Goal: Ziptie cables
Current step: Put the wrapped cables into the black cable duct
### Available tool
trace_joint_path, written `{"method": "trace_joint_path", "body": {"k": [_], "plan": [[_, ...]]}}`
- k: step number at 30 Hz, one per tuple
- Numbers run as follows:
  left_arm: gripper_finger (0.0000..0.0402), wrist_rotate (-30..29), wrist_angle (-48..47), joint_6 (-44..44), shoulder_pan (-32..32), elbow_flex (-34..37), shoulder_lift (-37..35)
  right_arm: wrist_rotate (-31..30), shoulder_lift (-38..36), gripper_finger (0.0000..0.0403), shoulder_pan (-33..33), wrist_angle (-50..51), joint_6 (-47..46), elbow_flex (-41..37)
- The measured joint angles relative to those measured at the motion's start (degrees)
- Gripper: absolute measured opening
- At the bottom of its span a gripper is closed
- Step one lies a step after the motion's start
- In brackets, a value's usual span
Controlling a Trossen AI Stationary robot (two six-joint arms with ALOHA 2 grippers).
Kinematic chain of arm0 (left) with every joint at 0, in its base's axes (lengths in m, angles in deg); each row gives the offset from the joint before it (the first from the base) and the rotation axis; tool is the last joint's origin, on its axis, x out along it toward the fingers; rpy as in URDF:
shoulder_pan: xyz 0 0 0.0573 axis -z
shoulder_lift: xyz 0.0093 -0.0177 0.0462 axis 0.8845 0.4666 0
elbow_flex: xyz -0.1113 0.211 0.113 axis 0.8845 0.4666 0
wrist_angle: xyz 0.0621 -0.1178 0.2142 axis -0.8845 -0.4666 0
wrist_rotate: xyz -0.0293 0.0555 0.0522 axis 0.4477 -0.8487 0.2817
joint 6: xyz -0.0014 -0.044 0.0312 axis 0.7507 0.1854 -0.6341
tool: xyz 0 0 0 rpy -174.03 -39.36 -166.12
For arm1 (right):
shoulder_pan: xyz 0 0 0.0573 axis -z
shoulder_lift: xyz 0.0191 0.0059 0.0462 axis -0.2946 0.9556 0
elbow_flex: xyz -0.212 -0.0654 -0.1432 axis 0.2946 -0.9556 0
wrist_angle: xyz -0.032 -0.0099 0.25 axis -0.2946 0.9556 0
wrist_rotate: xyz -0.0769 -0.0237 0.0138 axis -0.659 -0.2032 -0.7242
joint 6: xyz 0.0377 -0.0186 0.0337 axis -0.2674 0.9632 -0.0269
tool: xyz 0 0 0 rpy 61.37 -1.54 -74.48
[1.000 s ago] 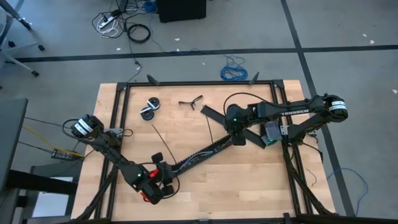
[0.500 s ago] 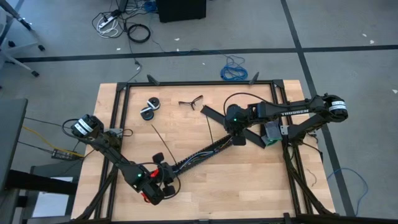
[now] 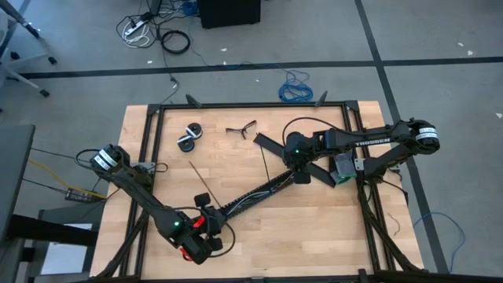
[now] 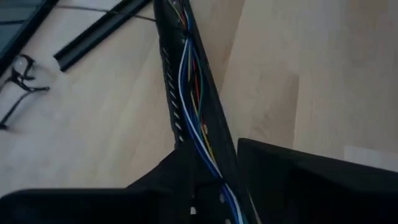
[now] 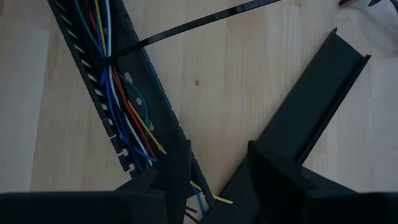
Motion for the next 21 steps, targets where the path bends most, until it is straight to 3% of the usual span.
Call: {"method": "trace_joint_path", "body": {"k": [6,10,12,17,21], "plan": [[0.0154,2.6,-6.8,-3.0,0.0,-1.4,0.0,0.8,0.0,0.0153,-0.1,-5.1,-1.9,0.0],[0.0188,2.8,-10.9,0.2,0.1,-1.4,0.0,10.0,0.1,0.0153,-0.7,-13.0,-3.5,0.0],[0.0202,3.6,-13.1,2.3,0.3,-1.4,0.0,11.9,1.2,0.0151,-2.1,-18.3,-3.5,0.0],[0.0213,4.4,-28.2,16.1,3.3,-2.5,0.0,11.5,7.1,0.0146,-4.8,-28.6,-2.4,0.1],[0.0212,0.9,-40.4,29.7,8.4,-3.9,0.0,11.5,15.2,0.0144,-5.3,-33.0,-2.4,2.8]]}}
